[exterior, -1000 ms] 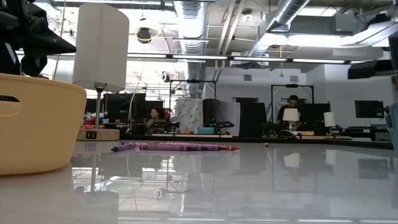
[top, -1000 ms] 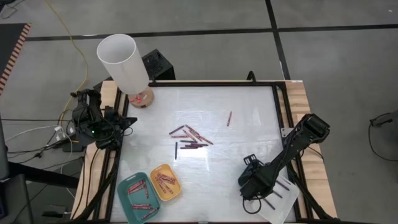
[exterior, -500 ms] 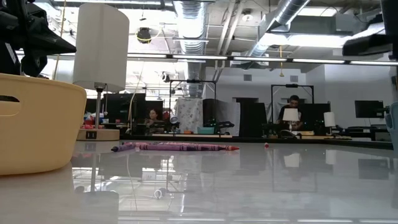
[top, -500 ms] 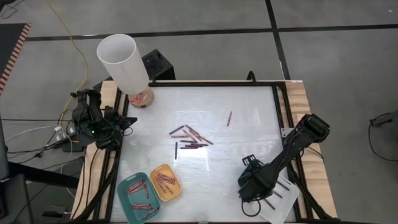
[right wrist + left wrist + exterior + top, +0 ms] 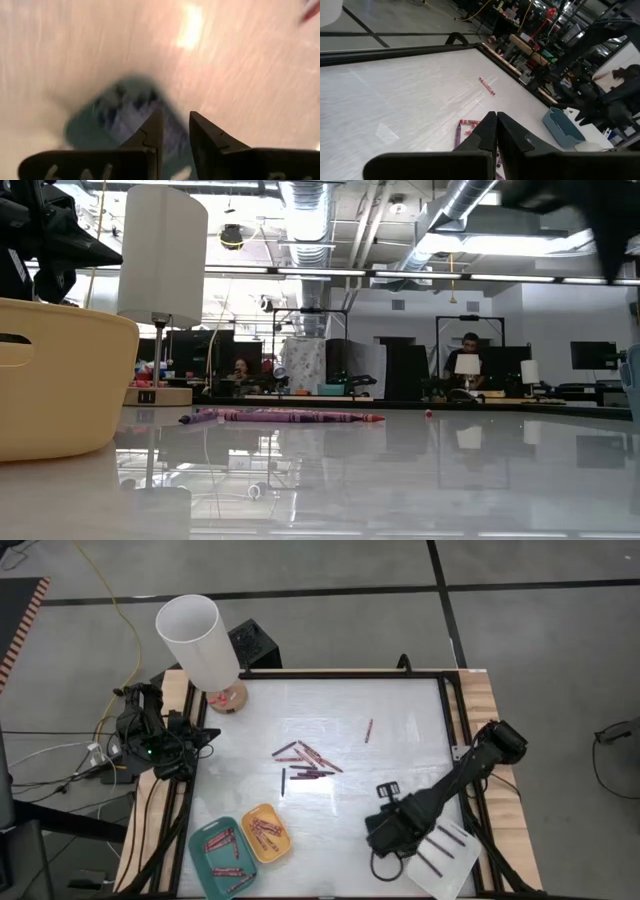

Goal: Sort crayons
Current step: Put the purple crayon into the white bin

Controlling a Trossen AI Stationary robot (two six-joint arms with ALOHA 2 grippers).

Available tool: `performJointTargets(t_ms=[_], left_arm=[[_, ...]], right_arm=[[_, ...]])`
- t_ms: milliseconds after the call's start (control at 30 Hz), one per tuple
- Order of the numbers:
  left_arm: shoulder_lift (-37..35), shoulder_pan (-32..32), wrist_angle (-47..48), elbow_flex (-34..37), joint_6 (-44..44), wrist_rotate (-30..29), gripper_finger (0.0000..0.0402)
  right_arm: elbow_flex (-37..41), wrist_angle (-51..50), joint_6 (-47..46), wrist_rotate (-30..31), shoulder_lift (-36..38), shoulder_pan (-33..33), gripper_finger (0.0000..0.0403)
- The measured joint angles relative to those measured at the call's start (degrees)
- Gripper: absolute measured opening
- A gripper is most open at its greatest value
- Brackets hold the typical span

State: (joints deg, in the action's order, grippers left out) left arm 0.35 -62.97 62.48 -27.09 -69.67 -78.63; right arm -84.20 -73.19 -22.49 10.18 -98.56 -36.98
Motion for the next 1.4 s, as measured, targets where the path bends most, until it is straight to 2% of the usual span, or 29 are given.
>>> performJointTargets(t_ms=[100,300,400,633,867,967,1233,1400], left_arm=[[0.0,0.0,0.0,0.0,0.0,0.0,0.0],[0.0,0.0,0.0,0.0,0.0,0.3,0.0],[0.0,0.0,0.0,0.0,0.0,0.4,0.0],[0.0,0.0,0.0,0.0,0.0,0.8,0.0],[0.0,0.0,0.0,0.0,0.1,1.4,0.0],[0.0,0.0,0.0,0.0,0.1,1.5,0.0],[0.0,0.0,0.0,0.0,0.2,1.5,0.0],[0.0,0.0,0.0,0.0,0.2,1.5,0.0]], right_arm=[[-1.1,6.1,1.9,3.1,0.0,2.4,0.0088],[-0.9,23.3,11.5,8.4,0.2,8.5,0.0088],[-0.9,28.7,12.5,10.7,0.0,12.7,0.0088],[-0.8,32.9,16.9,10.4,-1.6,21.5,0.0088],[-0.8,37.0,21.9,6.1,-8.8,25.8,0.0091],[-0.8,36.9,22.7,4.3,-12.1,26.6,0.0112],[-0.7,35.7,24.4,4.5,-15.2,28.2,0.0217],[-0.8,35.6,24.7,1.9,-15.2,29.8,0.0233]])
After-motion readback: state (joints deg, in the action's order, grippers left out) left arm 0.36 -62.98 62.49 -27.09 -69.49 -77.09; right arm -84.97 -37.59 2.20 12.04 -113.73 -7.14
